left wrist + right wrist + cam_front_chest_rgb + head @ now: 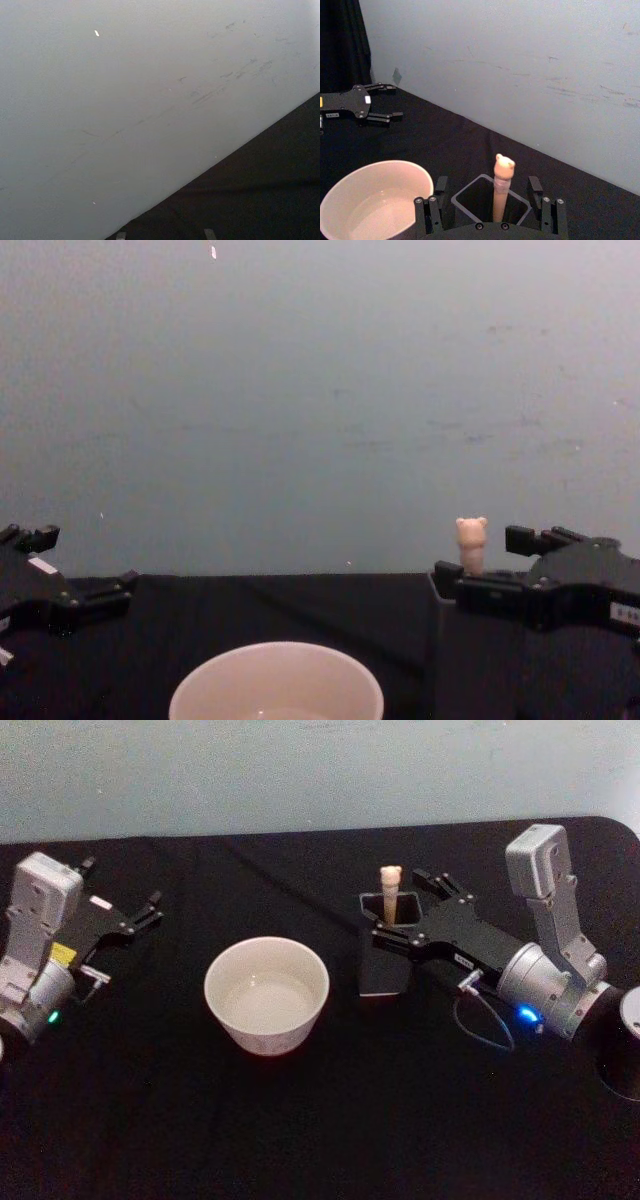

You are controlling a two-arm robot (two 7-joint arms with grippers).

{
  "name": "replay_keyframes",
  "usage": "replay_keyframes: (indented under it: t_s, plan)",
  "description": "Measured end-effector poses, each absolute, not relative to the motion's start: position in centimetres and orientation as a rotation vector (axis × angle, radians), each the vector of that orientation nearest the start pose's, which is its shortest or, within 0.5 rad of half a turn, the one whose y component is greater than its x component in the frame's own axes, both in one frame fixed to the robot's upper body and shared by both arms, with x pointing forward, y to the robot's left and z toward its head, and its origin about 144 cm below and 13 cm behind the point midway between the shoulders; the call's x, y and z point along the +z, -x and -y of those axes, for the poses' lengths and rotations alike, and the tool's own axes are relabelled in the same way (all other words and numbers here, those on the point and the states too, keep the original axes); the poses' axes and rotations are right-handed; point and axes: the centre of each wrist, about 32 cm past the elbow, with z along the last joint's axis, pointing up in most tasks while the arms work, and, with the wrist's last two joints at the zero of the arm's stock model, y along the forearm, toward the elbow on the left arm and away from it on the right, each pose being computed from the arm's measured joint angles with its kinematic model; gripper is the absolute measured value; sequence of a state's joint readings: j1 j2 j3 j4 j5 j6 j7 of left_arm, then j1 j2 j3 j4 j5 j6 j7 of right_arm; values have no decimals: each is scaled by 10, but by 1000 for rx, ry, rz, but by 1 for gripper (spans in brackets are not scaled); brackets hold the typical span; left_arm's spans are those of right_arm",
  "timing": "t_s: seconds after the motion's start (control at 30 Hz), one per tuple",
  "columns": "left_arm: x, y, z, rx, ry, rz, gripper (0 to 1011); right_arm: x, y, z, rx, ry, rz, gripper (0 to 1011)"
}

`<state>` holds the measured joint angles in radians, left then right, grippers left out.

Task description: Pick up the stirring spoon with one hand, stir inside the cup, then place it back in its original position.

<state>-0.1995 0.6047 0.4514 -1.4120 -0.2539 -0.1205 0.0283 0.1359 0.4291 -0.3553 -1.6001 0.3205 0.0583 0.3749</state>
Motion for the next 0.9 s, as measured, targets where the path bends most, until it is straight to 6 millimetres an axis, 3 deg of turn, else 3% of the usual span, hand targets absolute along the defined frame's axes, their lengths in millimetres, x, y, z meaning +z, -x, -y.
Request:
replay_keyframes:
  t_s: [0.27,0.53,0.7,0.9]
  plan:
    - [1140,-489,-310,1248,-304,285,1001,1174,-478,244,-864,128,54,1002]
    - [1140,-489,-310,1248,-304,285,1001,1195,-481,242,-901,1,60,1002]
    - [1140,-489,-310,1248,-304,285,1001,1209,-485,239,-1044,-100,73,1002]
    - [1140,-489,-310,1248,-304,285,1001,1205,-491,236,-1203,-100,73,1002]
